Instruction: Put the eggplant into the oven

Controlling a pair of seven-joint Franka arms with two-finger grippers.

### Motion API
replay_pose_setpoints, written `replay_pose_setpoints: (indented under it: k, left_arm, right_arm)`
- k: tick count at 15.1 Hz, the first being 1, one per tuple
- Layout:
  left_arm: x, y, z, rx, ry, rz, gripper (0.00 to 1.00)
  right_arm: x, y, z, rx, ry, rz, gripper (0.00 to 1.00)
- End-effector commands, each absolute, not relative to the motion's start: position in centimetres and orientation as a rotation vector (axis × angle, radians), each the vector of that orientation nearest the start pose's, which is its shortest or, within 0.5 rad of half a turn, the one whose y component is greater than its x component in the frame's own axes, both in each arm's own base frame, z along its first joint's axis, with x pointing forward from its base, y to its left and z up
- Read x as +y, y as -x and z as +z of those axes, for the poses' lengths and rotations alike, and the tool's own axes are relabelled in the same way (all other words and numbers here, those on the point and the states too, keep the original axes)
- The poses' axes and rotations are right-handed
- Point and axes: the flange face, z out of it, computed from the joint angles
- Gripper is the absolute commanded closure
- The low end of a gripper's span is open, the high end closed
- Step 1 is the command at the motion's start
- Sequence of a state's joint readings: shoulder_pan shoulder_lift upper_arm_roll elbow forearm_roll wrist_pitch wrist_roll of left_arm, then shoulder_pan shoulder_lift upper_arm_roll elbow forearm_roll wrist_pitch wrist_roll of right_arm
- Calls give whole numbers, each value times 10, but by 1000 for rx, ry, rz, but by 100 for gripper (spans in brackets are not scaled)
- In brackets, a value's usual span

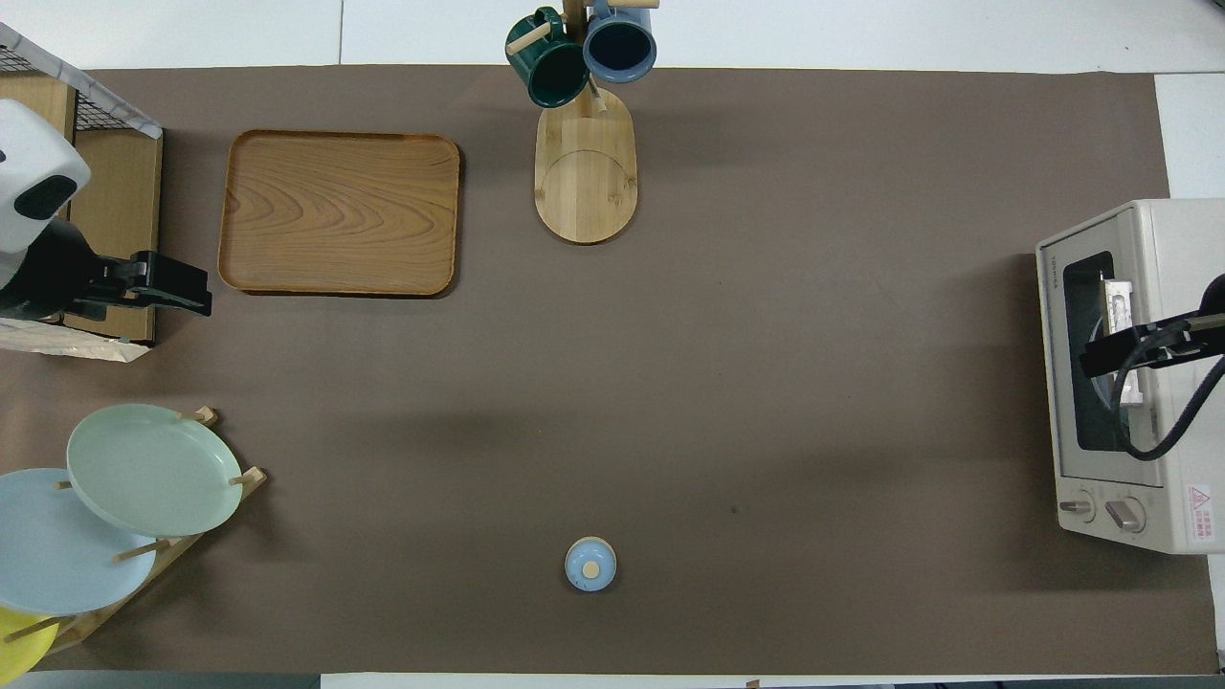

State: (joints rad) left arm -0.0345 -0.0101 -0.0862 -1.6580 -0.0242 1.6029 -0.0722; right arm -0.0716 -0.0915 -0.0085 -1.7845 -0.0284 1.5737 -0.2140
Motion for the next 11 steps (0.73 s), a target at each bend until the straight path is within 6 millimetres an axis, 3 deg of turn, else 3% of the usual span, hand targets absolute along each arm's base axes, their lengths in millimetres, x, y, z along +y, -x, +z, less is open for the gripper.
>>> replay_pose_setpoints:
  k: [1,6,11]
  left_arm:
    - [-68,-545,593,58,3158,56,0]
    - [-68,-545,593,58,3158,54,0]
    - [-68,-545,593,58,3158,56,0]
  right_arm:
    - [-45,-526,574,-108,3118,171,0]
    - [-22,-540,577,-142,3143,168,0]
    - [-27,-535,574,-86,3144,202,0]
